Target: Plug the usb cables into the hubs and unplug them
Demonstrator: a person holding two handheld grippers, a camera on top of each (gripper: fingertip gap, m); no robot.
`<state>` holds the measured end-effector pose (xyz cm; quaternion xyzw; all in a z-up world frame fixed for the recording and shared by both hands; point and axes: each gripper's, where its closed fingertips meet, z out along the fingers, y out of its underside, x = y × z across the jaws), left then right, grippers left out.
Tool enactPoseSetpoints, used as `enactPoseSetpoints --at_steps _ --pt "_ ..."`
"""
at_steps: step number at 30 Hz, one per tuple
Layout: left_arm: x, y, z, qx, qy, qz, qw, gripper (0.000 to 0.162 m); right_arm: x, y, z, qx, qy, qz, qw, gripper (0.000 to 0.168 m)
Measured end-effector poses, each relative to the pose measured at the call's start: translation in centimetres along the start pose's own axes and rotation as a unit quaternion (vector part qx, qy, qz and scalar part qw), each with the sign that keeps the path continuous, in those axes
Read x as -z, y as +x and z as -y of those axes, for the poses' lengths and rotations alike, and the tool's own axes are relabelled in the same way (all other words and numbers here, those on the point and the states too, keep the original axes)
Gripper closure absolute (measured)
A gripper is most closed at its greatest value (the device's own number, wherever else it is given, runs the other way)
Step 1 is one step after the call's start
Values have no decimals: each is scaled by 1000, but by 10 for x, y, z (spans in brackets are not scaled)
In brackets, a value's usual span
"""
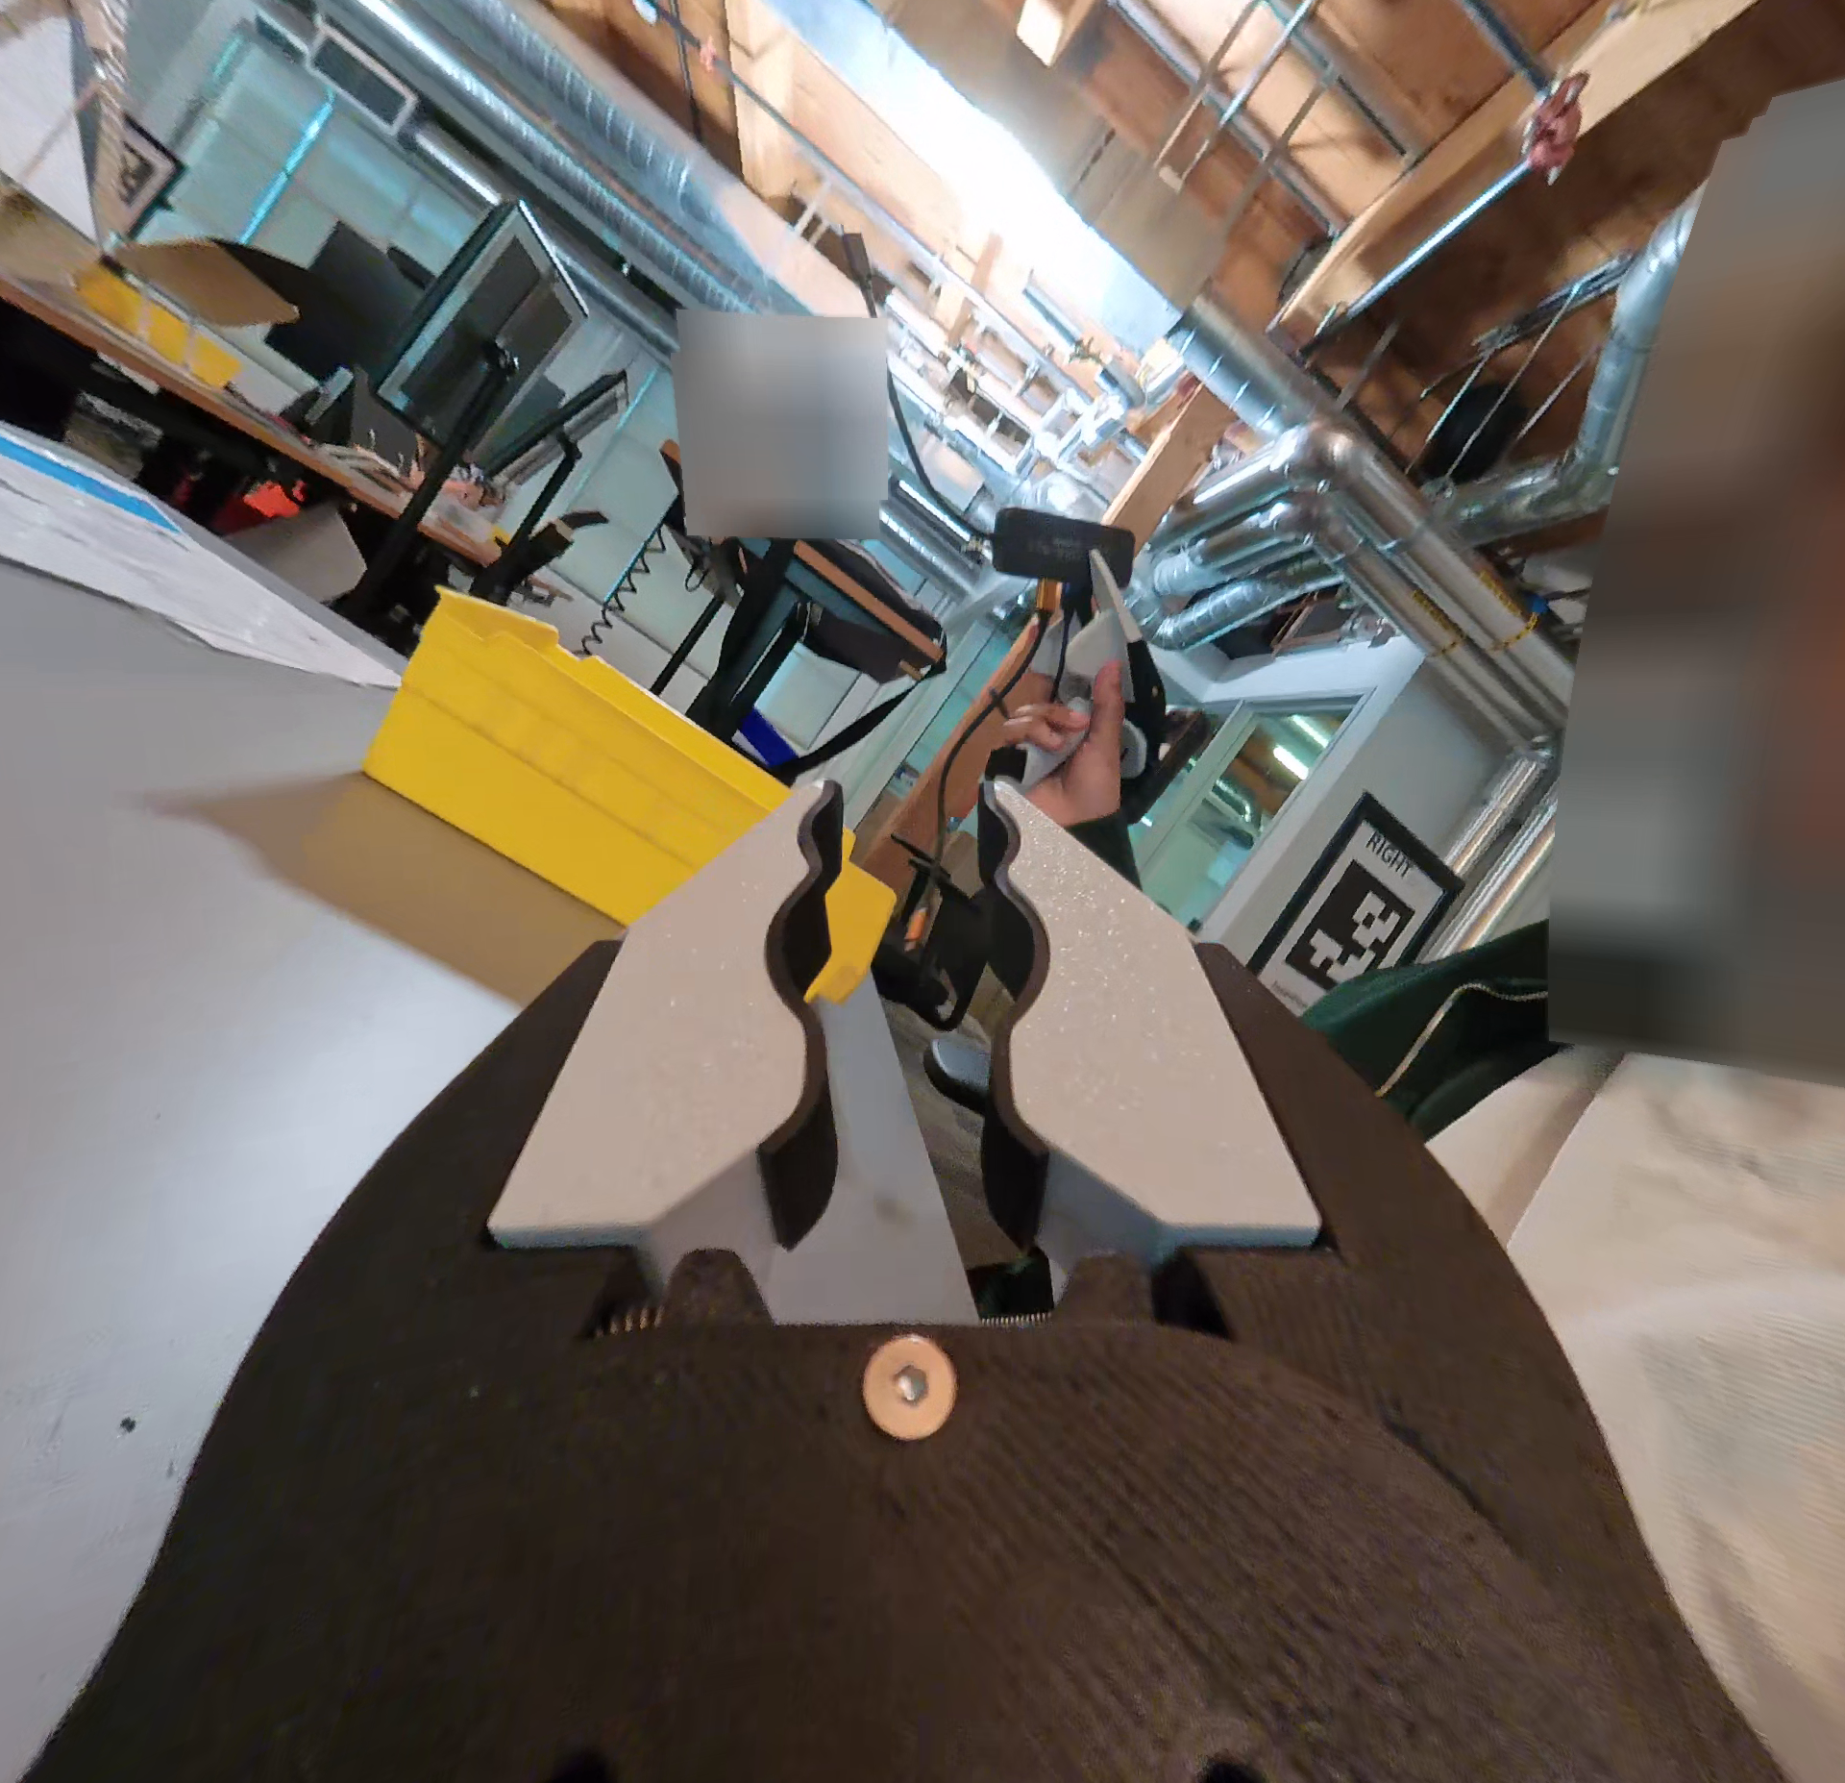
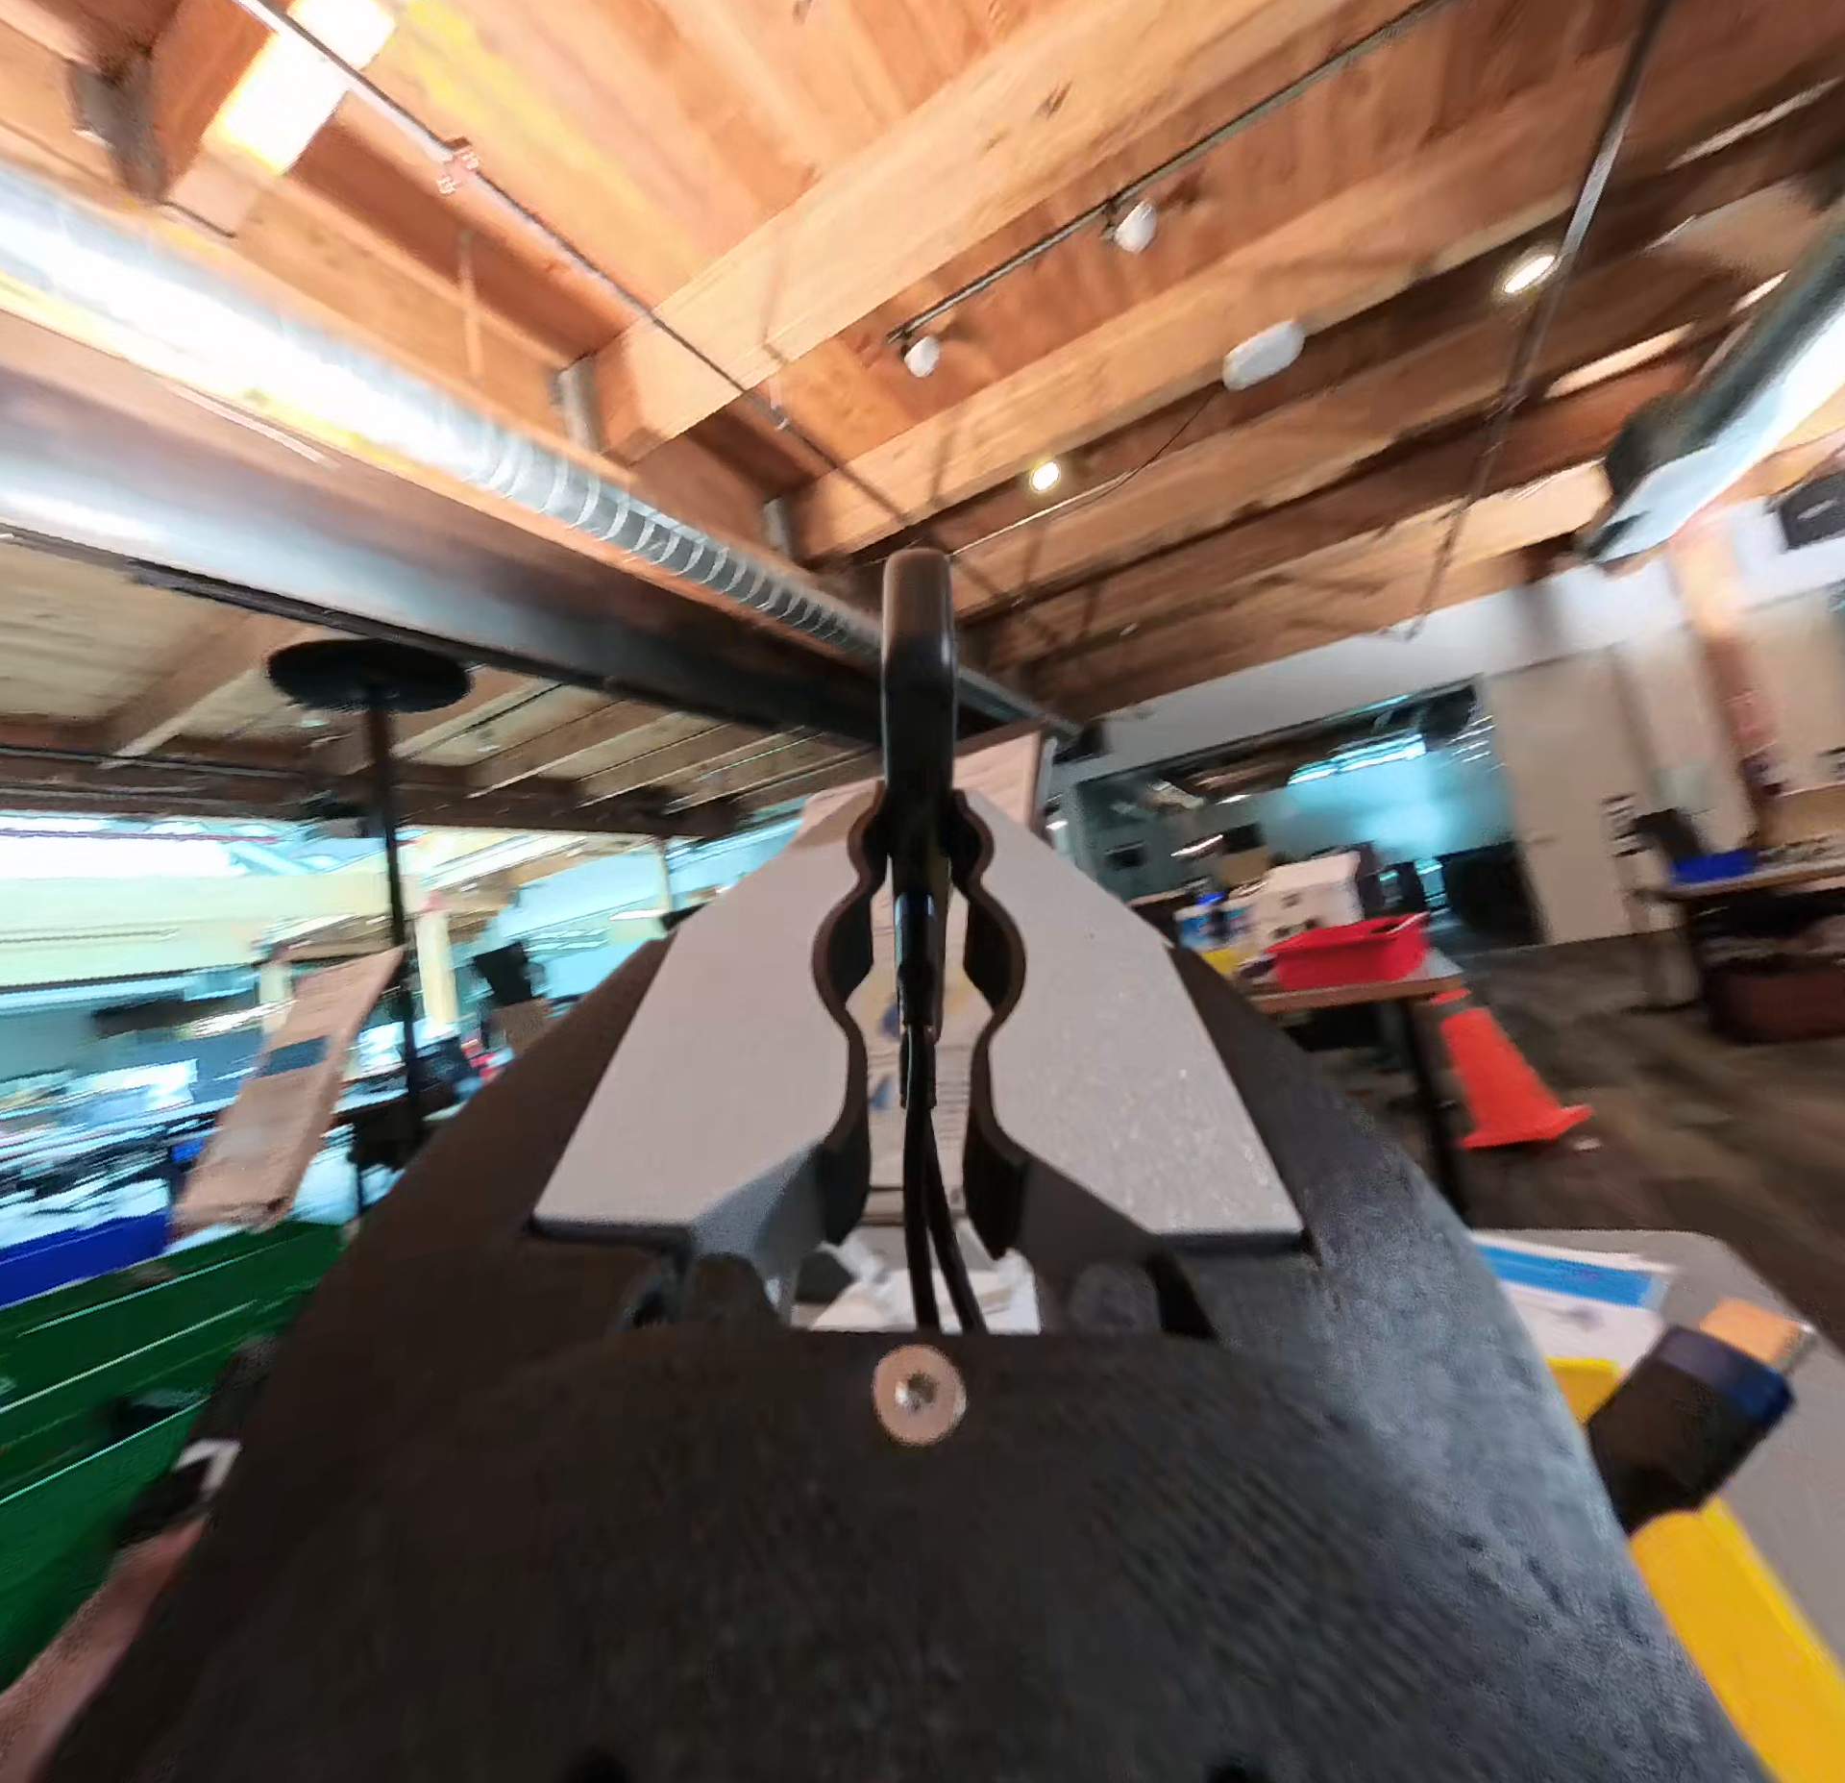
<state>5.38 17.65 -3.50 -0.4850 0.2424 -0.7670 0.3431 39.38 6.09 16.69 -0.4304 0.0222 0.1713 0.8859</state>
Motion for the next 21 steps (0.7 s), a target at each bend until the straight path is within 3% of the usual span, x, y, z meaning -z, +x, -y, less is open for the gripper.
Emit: enactPoseSetpoints --at_steps 7,13,19,21 --pt "-7 -3 -13 3 -29 4 1000 139 18 33 36 44 38 -60 997 158" --pt "-6 -6 -14 5 -32 10 999 140 18 48 23 28 29 -70 997 158" --pt "-5 -10 -14 12 -27 13 999 141 6 41 70 -65 144 2 988 158" --pt "-6 -9 -16 12 -34 15 999 140 1 35 72 -37 173 33 984 158"
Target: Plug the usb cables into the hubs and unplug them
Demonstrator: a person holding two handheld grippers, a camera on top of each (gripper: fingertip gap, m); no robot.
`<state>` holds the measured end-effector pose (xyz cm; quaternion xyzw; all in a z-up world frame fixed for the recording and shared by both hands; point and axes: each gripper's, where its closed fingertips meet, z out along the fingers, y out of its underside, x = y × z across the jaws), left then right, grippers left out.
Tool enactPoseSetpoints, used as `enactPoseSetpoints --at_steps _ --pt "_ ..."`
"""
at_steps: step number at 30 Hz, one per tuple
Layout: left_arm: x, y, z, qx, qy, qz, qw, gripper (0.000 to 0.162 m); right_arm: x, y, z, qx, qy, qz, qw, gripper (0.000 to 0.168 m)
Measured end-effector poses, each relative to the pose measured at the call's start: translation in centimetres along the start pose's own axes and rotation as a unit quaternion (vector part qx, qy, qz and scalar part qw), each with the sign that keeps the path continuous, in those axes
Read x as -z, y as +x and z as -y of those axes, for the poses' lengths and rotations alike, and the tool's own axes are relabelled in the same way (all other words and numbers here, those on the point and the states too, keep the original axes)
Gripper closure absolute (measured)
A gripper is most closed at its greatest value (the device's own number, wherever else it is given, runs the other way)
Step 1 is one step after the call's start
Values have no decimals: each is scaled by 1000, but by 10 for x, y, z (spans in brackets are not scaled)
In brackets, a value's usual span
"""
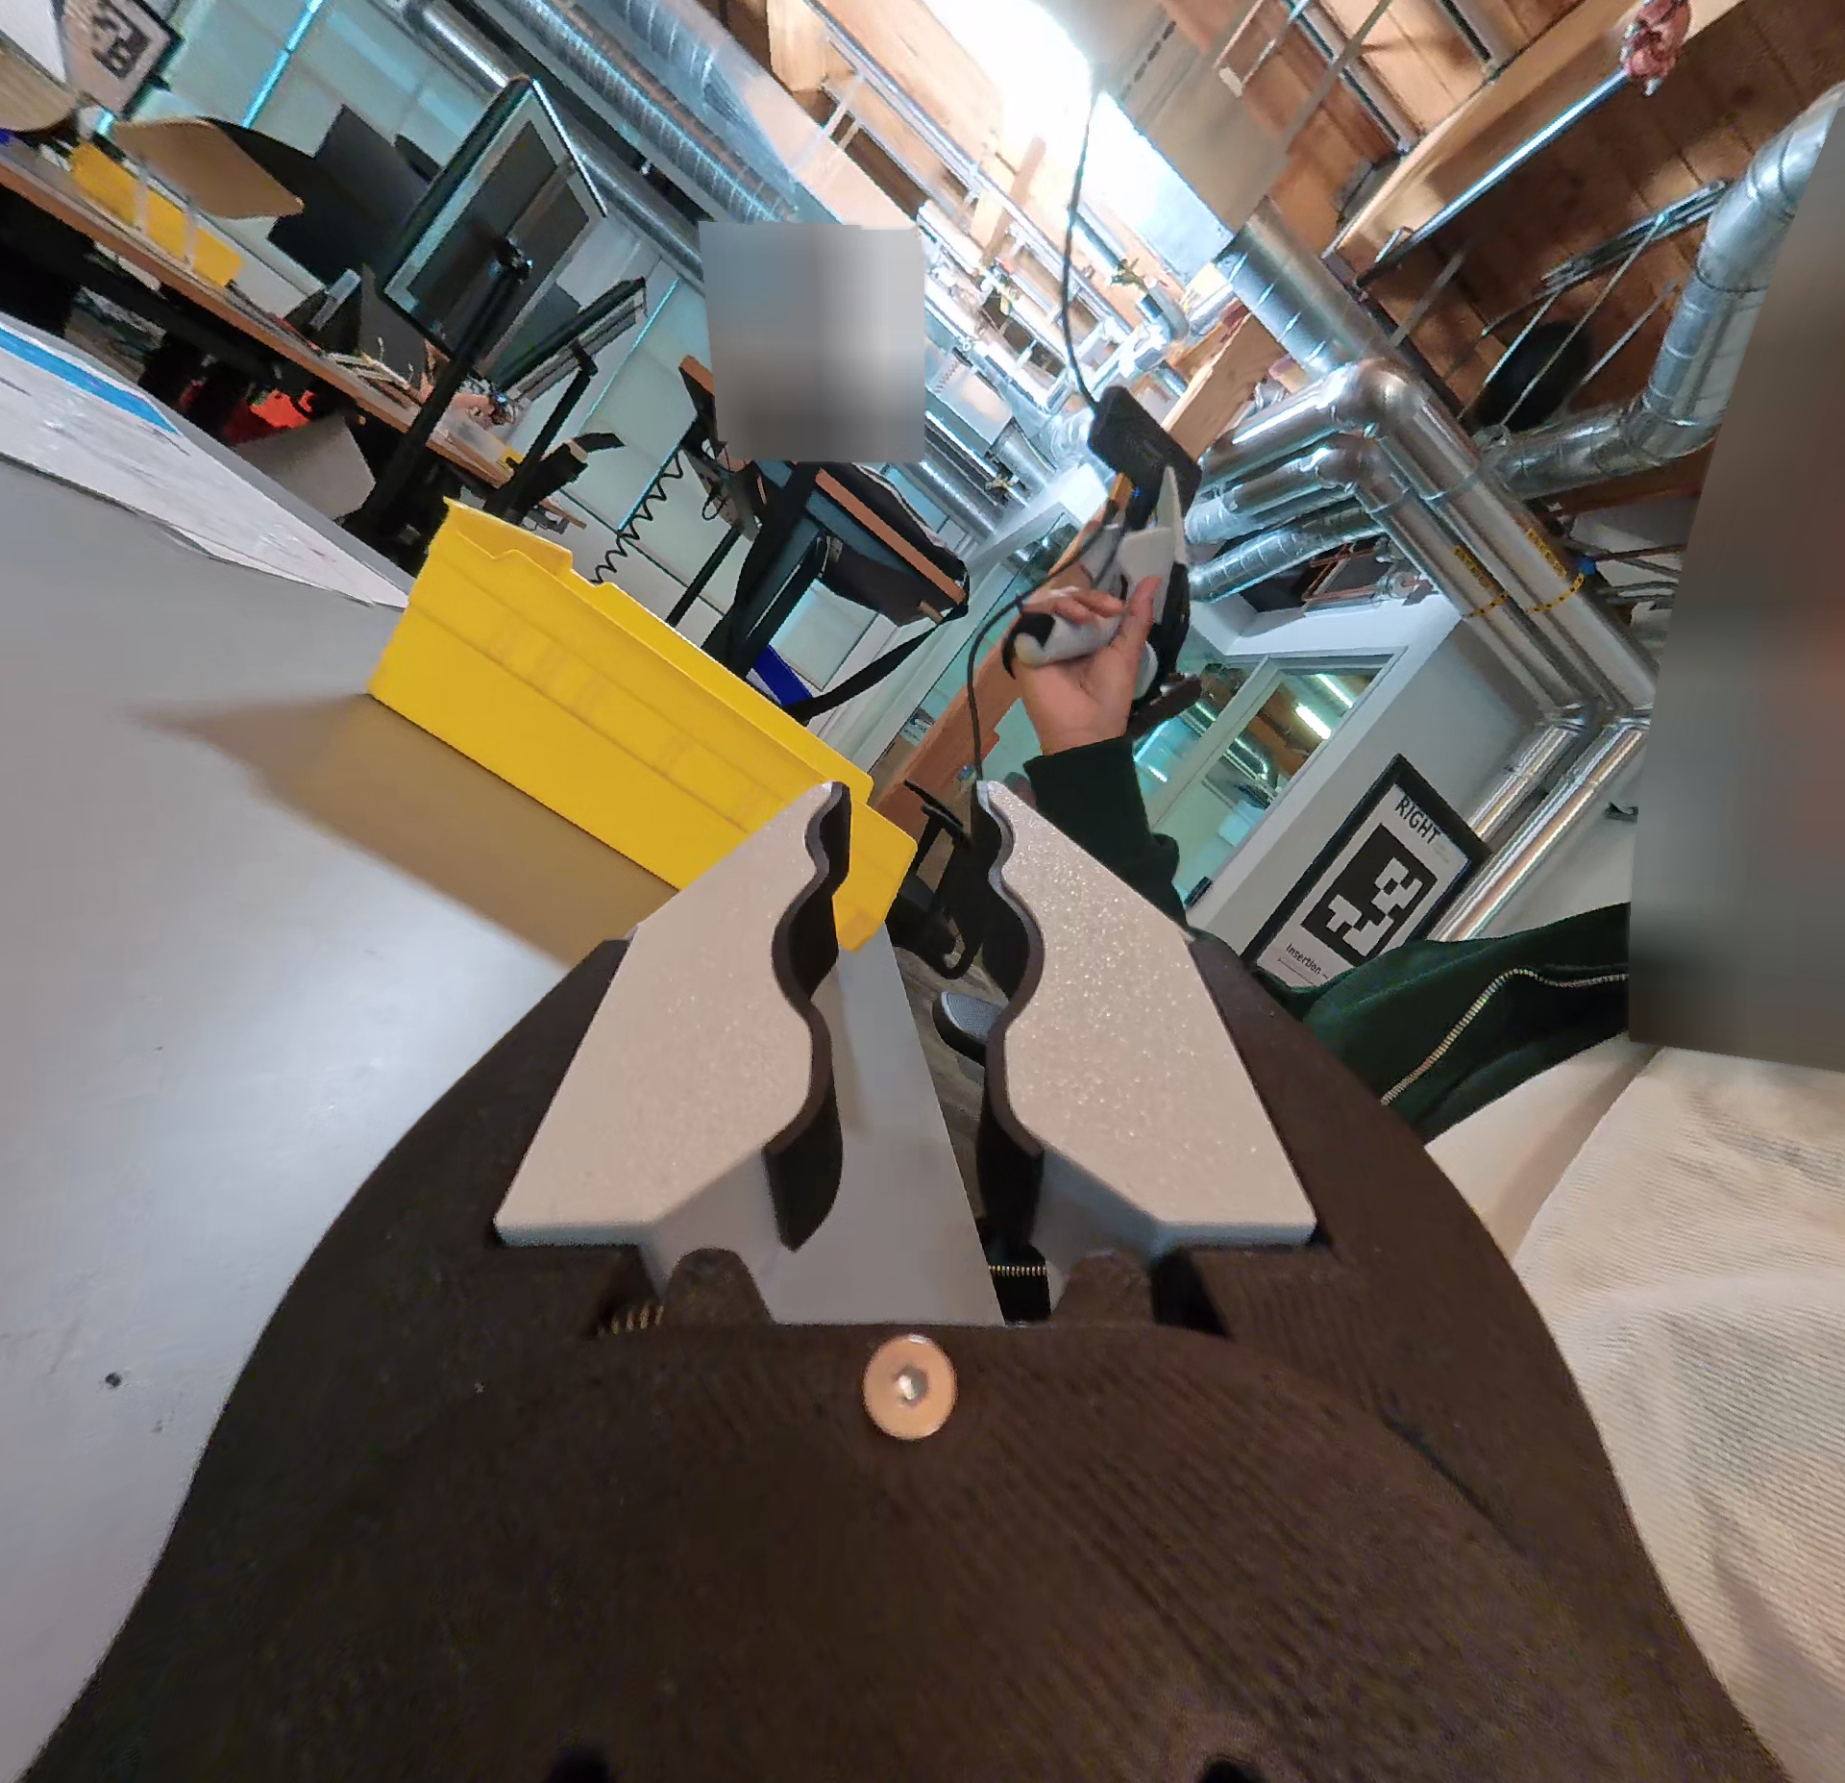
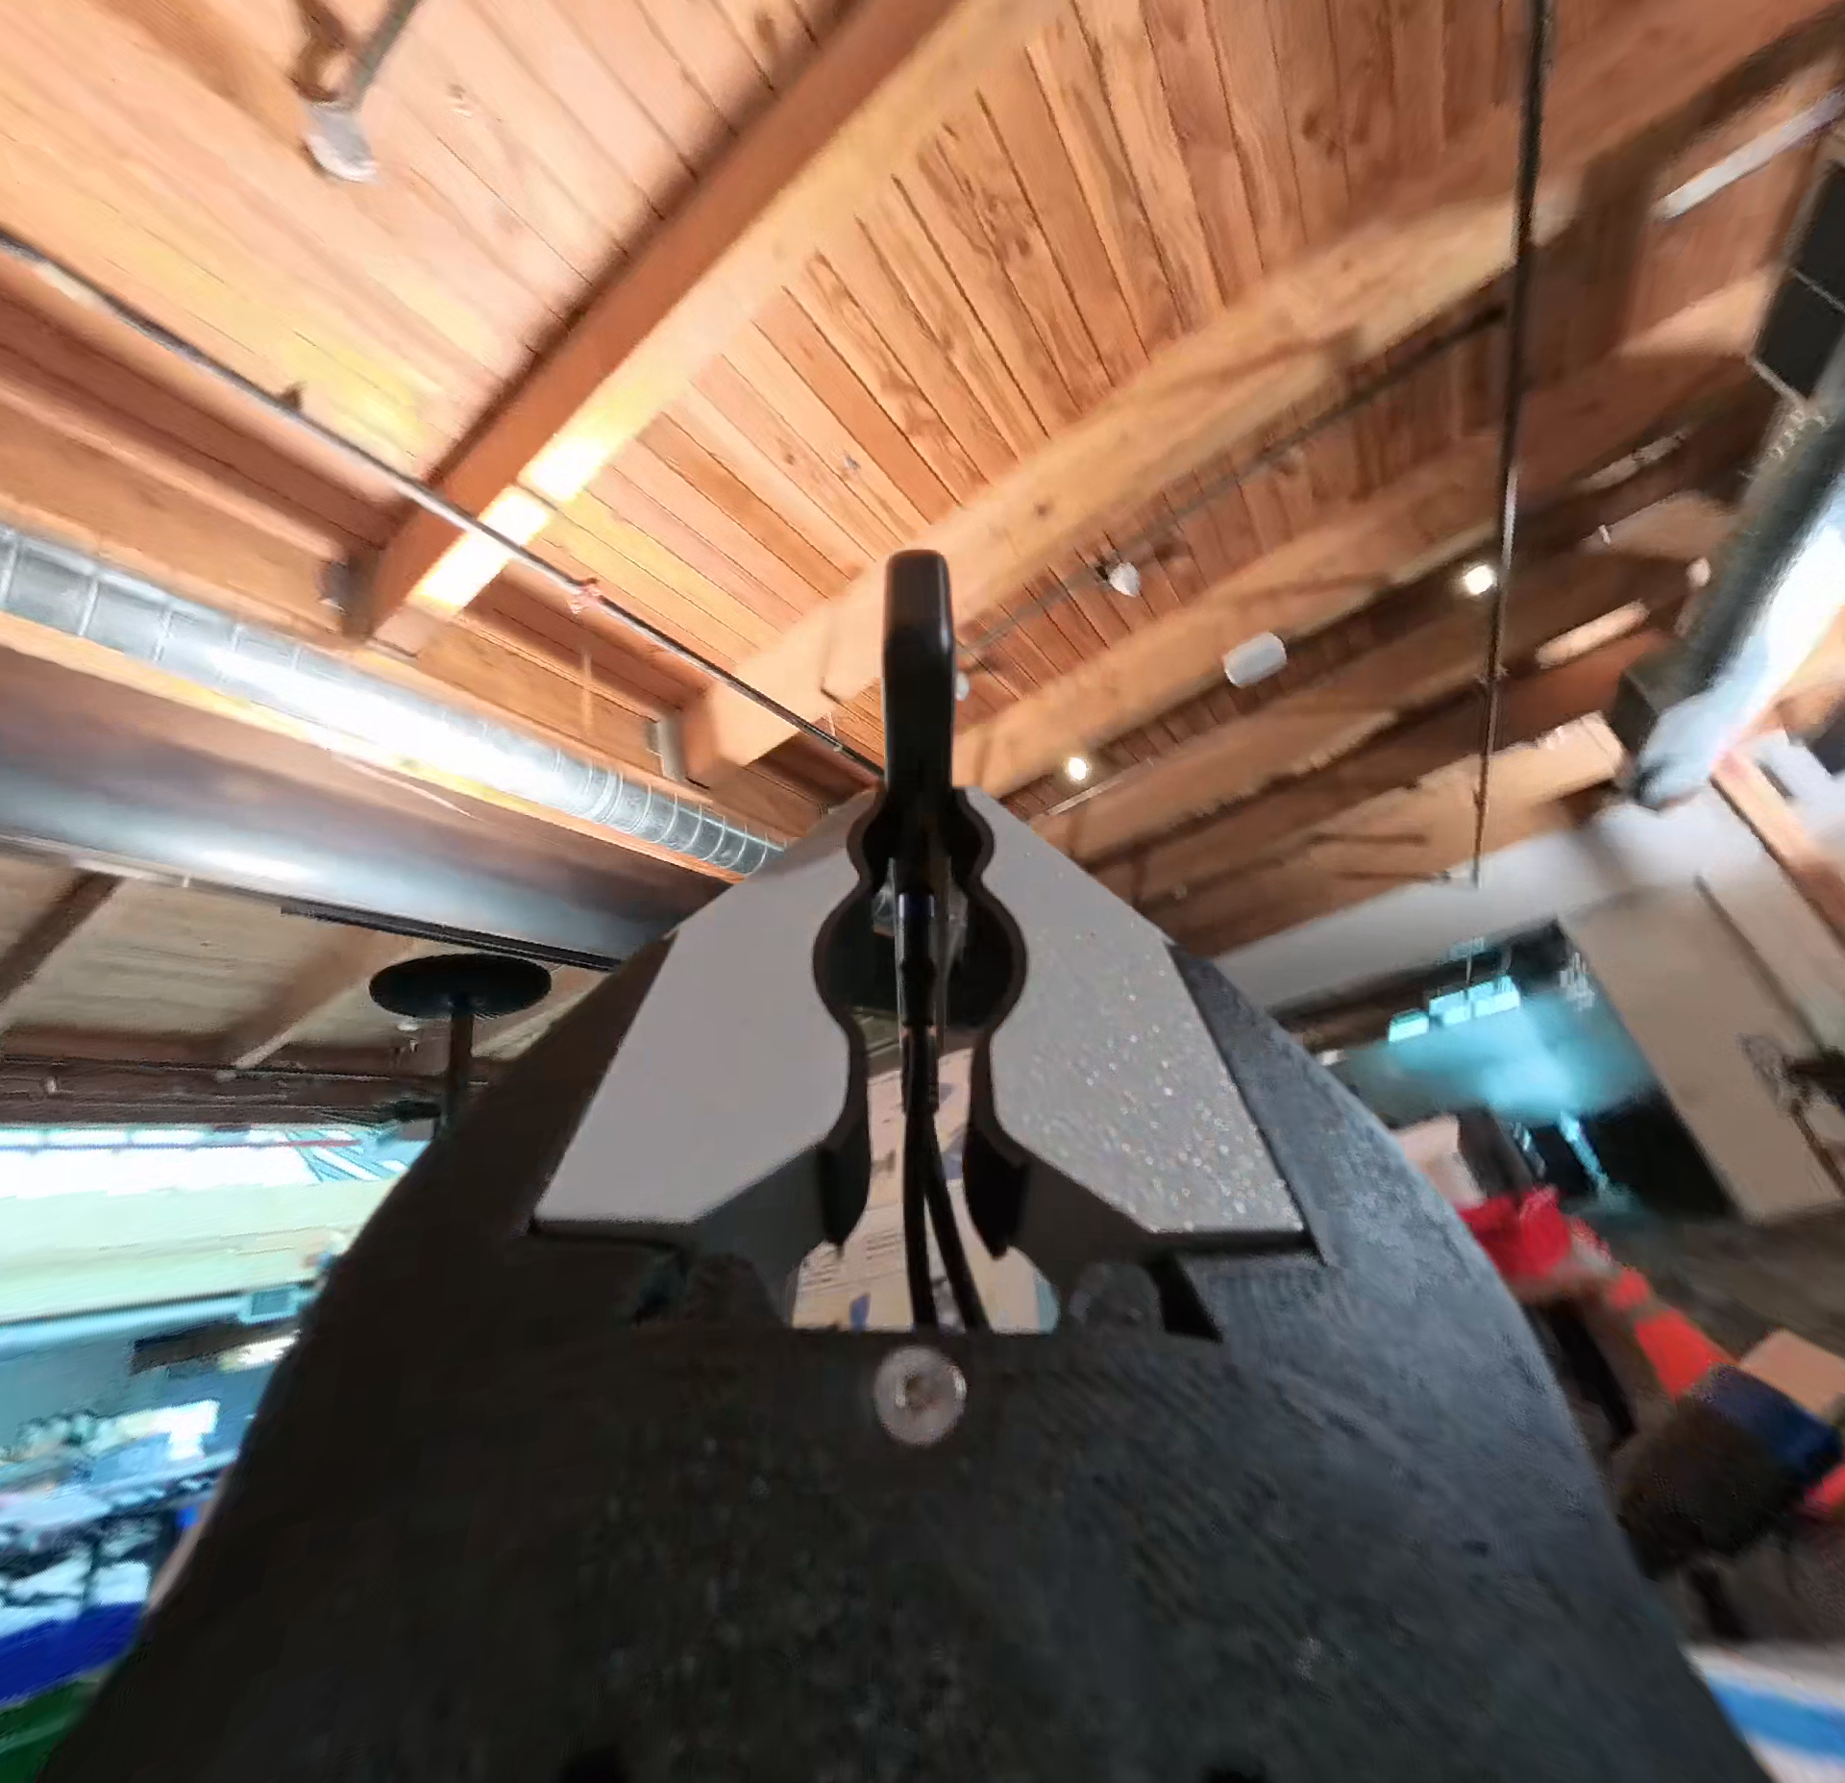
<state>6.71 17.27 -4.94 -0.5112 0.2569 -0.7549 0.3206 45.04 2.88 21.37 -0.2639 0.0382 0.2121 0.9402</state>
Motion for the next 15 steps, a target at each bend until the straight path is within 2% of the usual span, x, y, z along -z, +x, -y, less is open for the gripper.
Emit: enactPoseSetpoints --at_steps 3,8,15 --pt "-6 8 -8 -20 -20 -2 1000 141 5 6 -35 69 -13 1 998 158" --pt "-14 10 -27 -36 -68 2 997 141 24 33 -98 67 -98 -13 993 157" --pt "-19 7 -56 -64 -146 10 987 141 61 50 -136 34 -153 -14 987 158"
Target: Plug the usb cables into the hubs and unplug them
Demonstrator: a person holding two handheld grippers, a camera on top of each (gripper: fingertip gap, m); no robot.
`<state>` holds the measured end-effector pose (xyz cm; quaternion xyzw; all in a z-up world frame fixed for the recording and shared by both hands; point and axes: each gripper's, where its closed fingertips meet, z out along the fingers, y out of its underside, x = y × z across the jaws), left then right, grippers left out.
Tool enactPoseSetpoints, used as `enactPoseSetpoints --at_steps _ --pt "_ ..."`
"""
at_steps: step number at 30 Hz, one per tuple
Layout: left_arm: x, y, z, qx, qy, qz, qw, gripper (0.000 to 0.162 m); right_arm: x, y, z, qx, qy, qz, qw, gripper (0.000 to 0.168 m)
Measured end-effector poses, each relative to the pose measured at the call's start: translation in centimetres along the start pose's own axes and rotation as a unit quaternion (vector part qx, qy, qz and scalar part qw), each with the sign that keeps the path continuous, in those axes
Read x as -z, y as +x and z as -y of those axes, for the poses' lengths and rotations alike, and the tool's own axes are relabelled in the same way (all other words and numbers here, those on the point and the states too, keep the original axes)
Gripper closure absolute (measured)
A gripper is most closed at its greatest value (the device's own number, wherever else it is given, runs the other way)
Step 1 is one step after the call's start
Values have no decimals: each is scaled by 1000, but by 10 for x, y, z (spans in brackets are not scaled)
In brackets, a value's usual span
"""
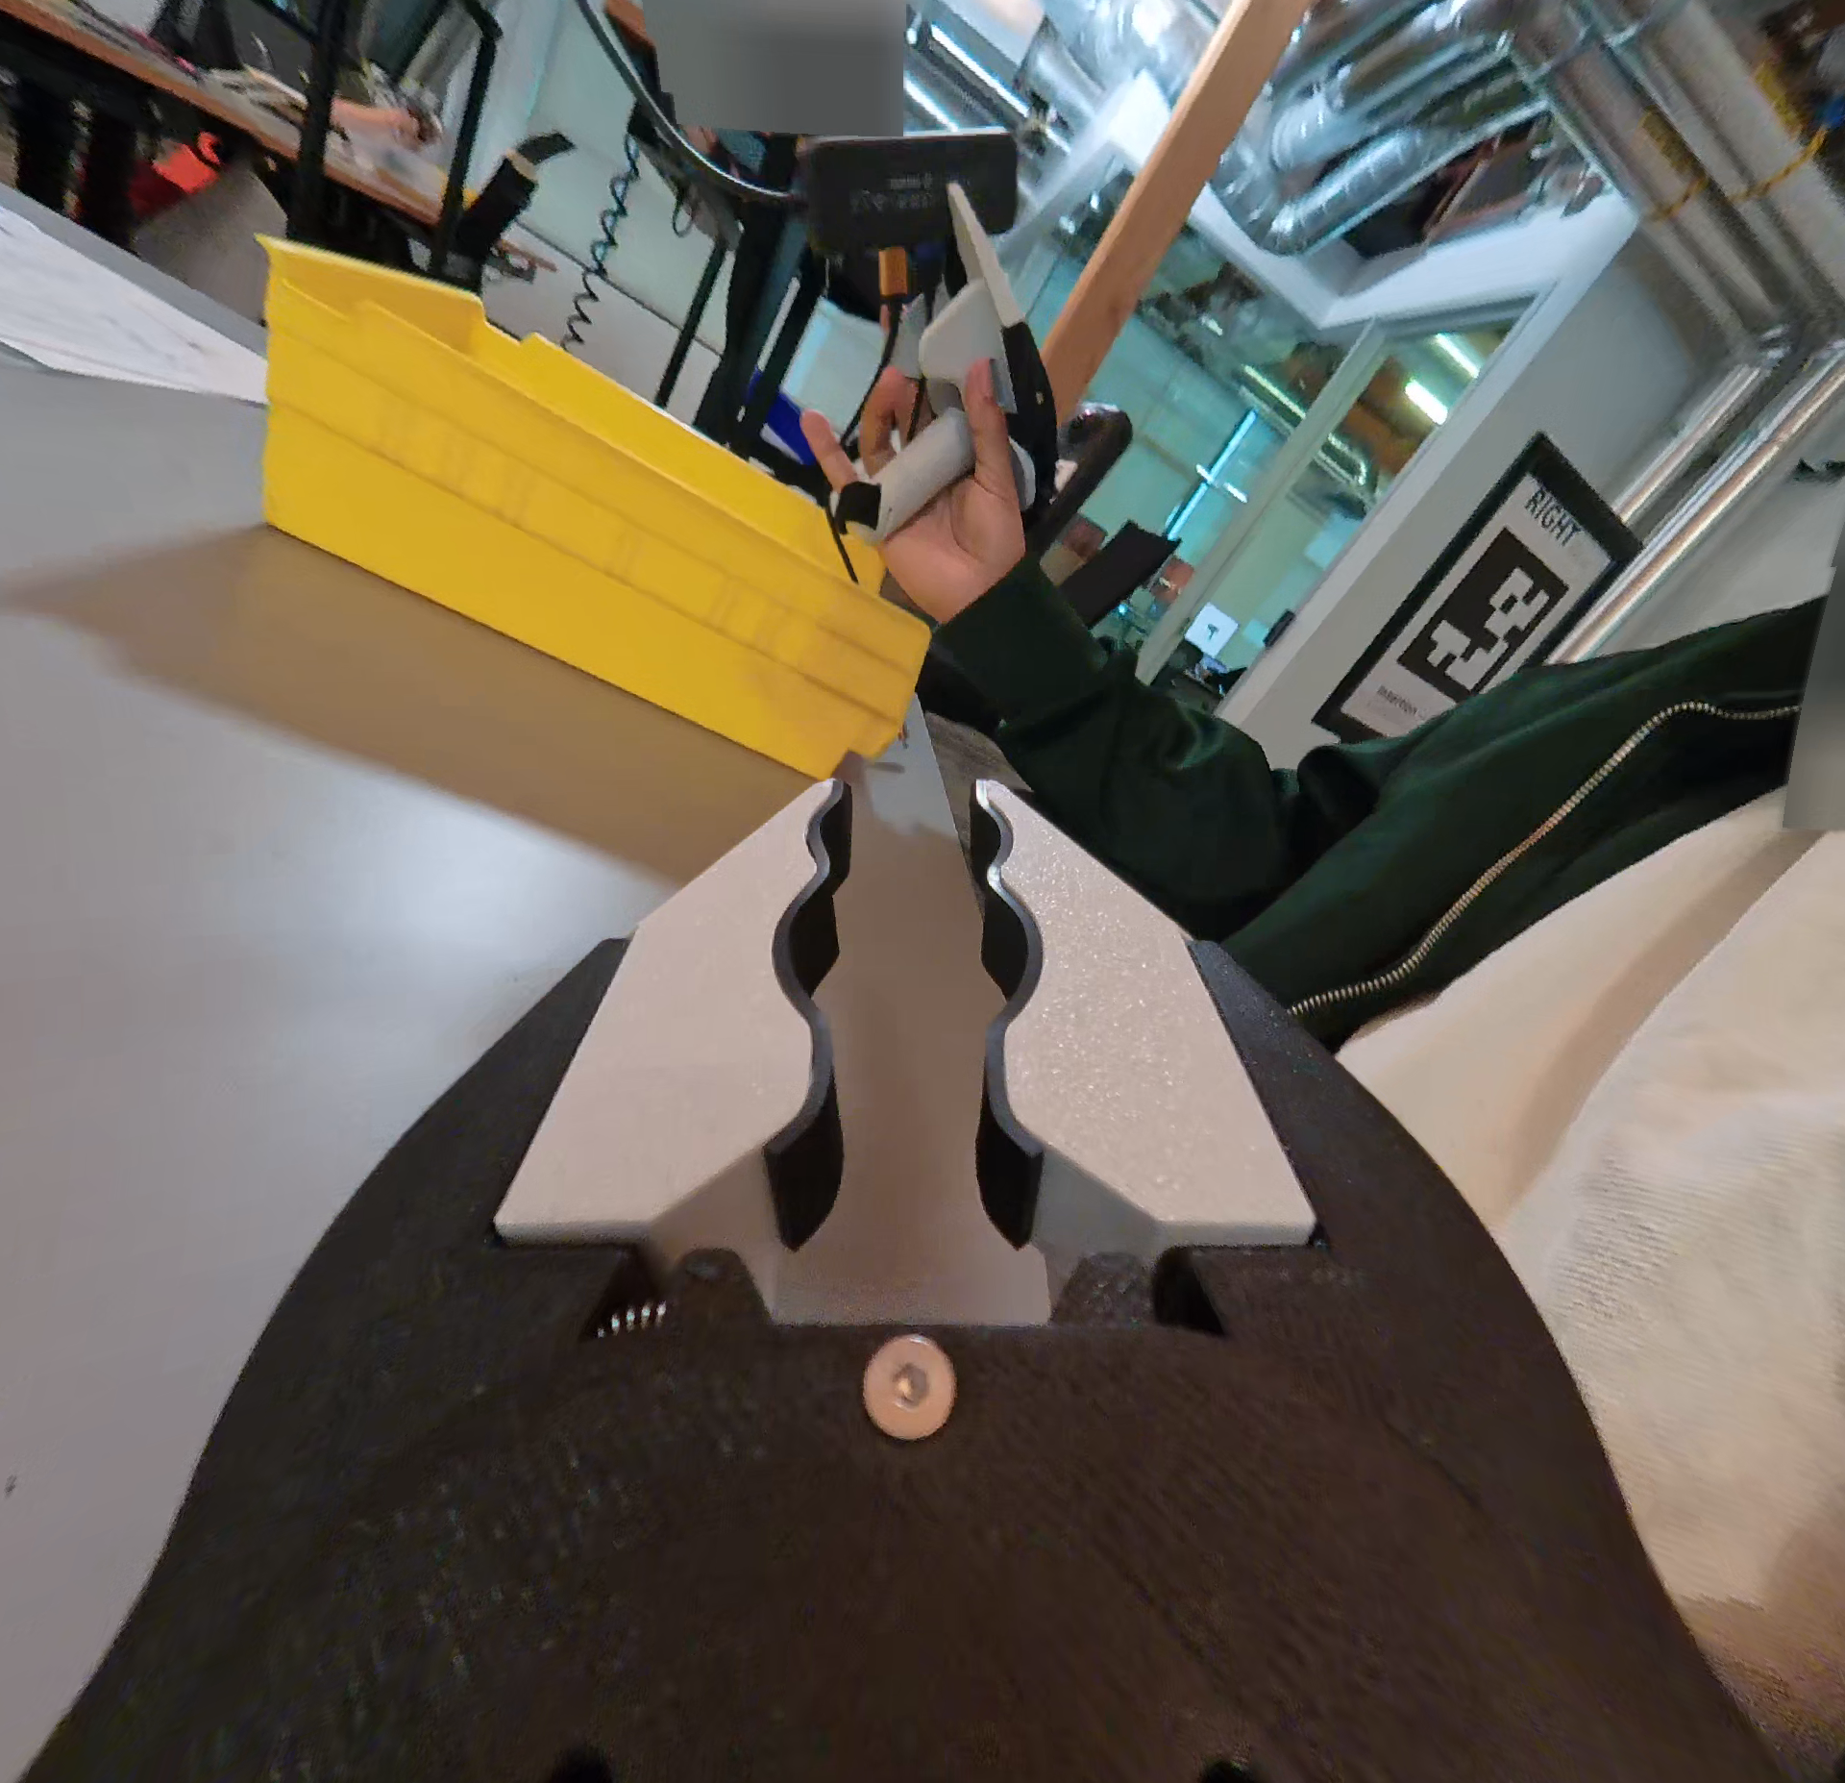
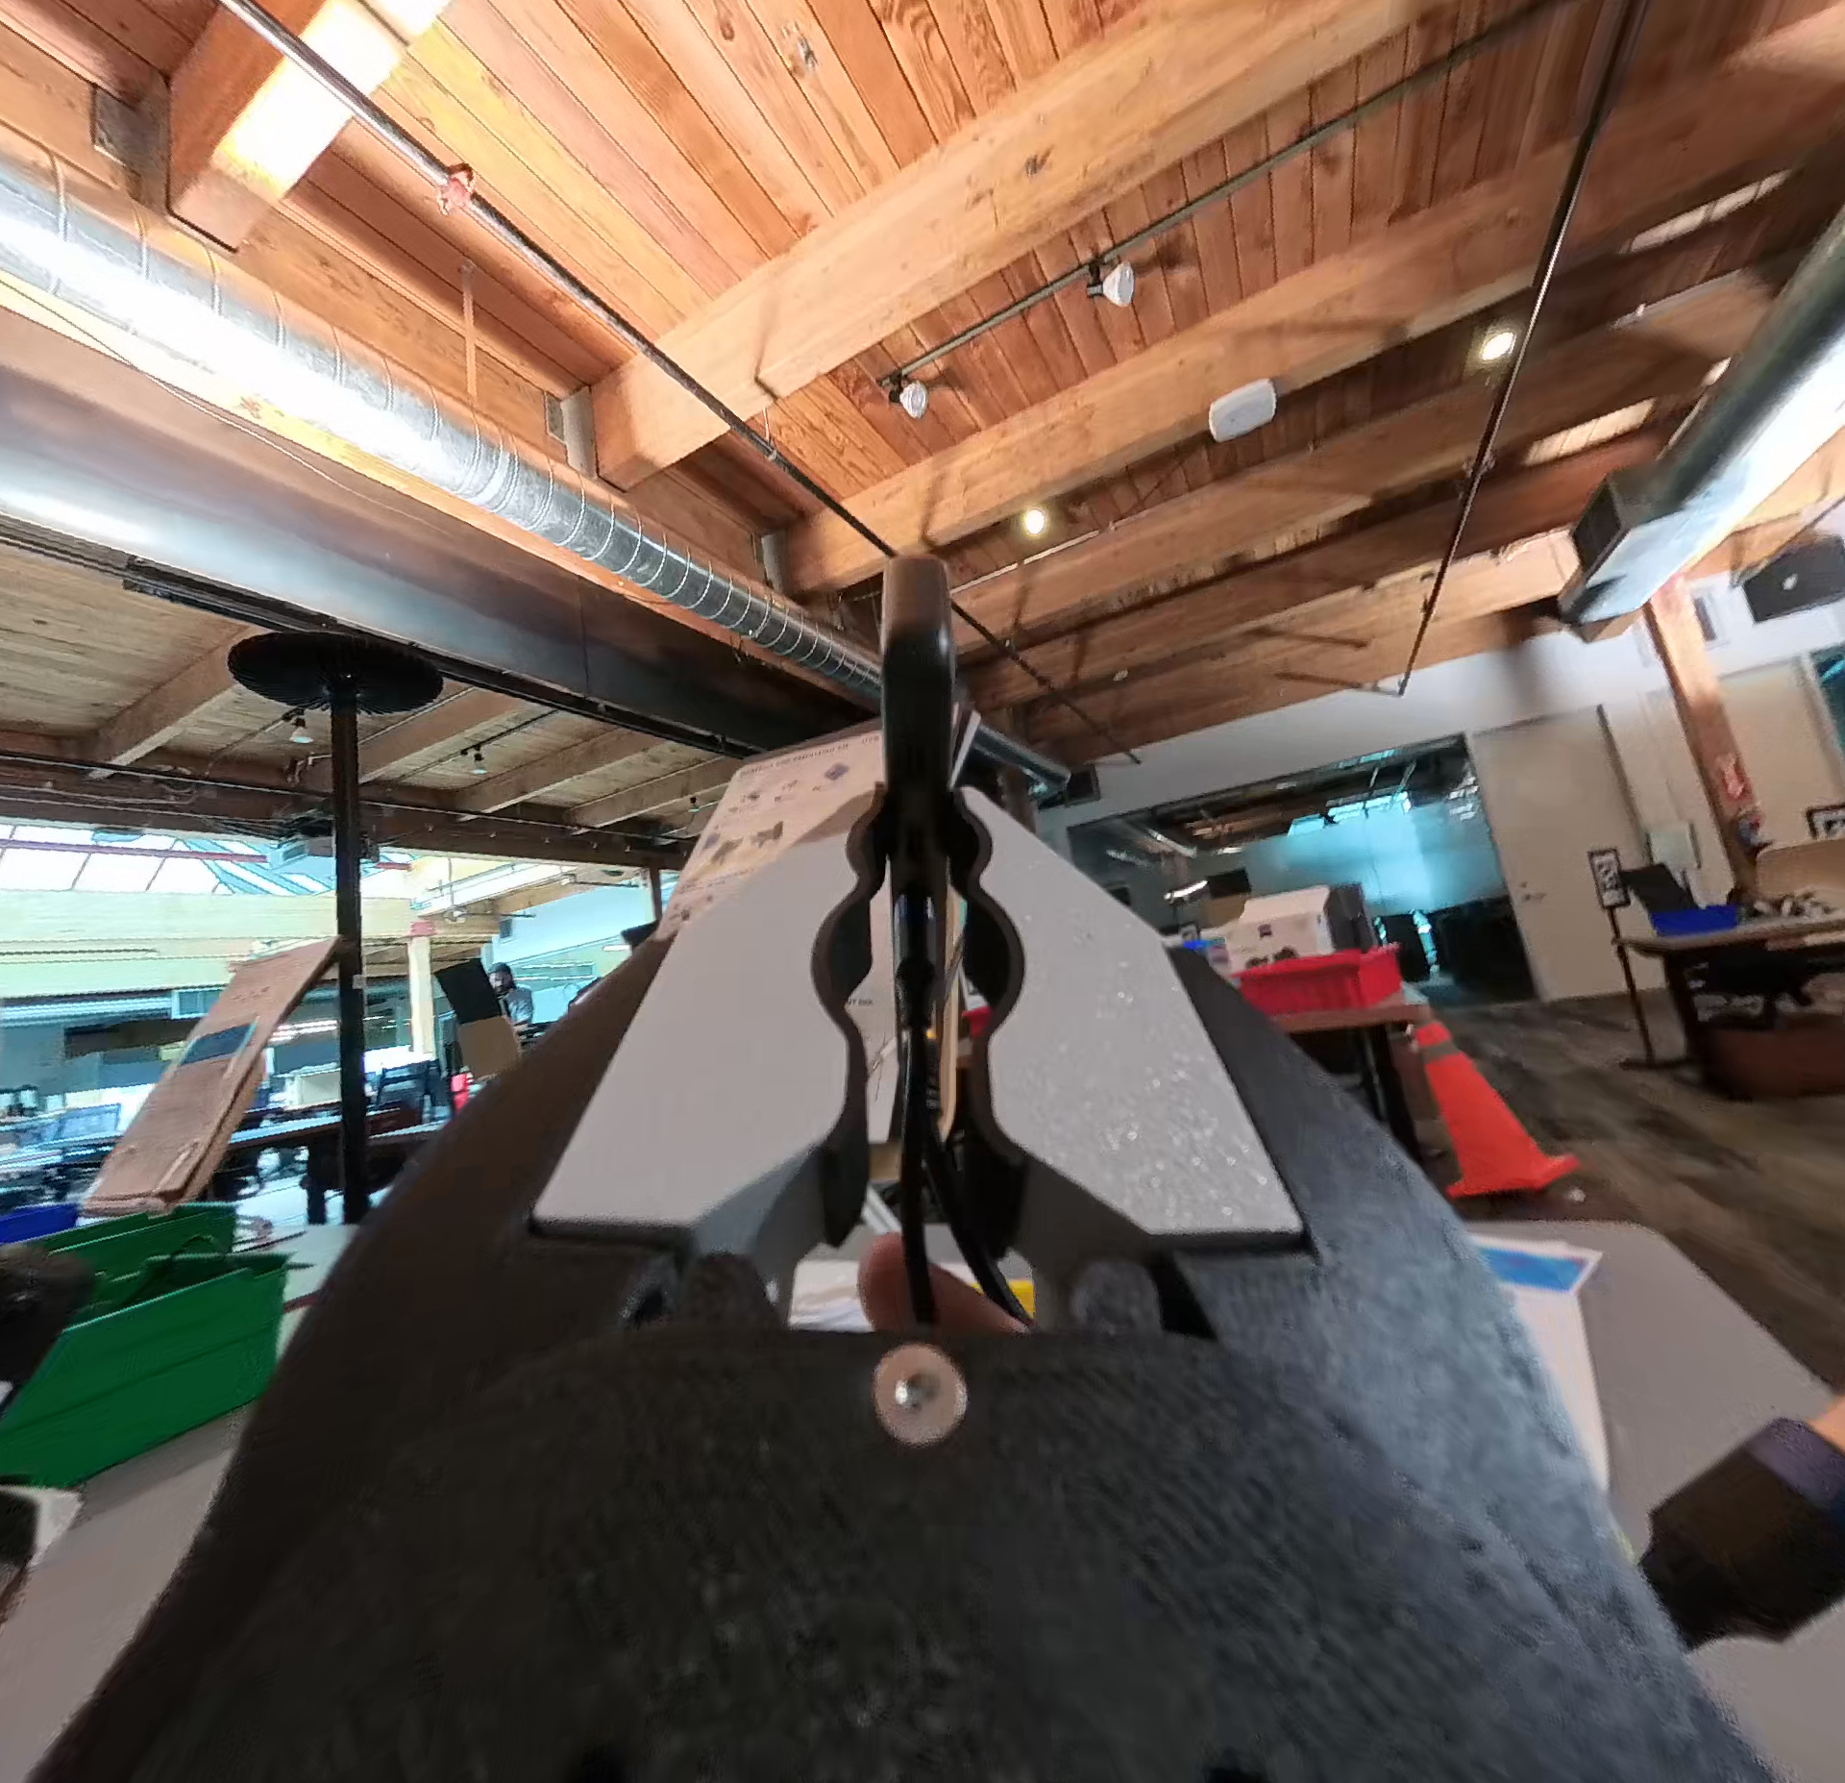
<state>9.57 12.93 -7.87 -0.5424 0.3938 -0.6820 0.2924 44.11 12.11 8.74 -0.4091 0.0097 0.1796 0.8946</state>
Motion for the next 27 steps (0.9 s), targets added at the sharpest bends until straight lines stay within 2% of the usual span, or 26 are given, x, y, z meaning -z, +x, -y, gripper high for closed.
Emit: enactPoseSetpoints --at_steps 4,7,11,17,18,20,22,23,25,27 --pt "-7 1 -12 -1 -36 -6 999 140 10 4 -27 -48 -51 -2 998 158" --pt "-9 3 -15 0 -43 -11 999 140 15 6 -58 -26 -130 -18 991 158" --pt "-8 3 -13 1 -37 -9 999 140 27 27 -98 -9 -240 -76 968 158" --pt "-8 2 -14 3 -39 -7 999 140 35 32 -128 -97 -316 -101 938 152" --pt "-8 2 -14 3 -39 -7 999 140 35 33 -133 -131 -327 -115 929 146" --pt "-8 2 -15 6 -41 -9 999 140 48 27 -157 -220 -405 -138 877 148" --pt "-7 2 -15 9 -41 -11 999 141 60 10 -169 -283 -474 -110 827 145" --pt "-7 2 -14 9 -40 -11 999 141 59 4 -166 -307 -475 -96 820 144" --pt "-7 2 -14 12 -39 -13 999 141 50 4 -151 -324 -440 -84 833 142" --pt "-7 2 -14 14 -38 -13 999 141 37 7 -126 -313 -395 -67 861 137"
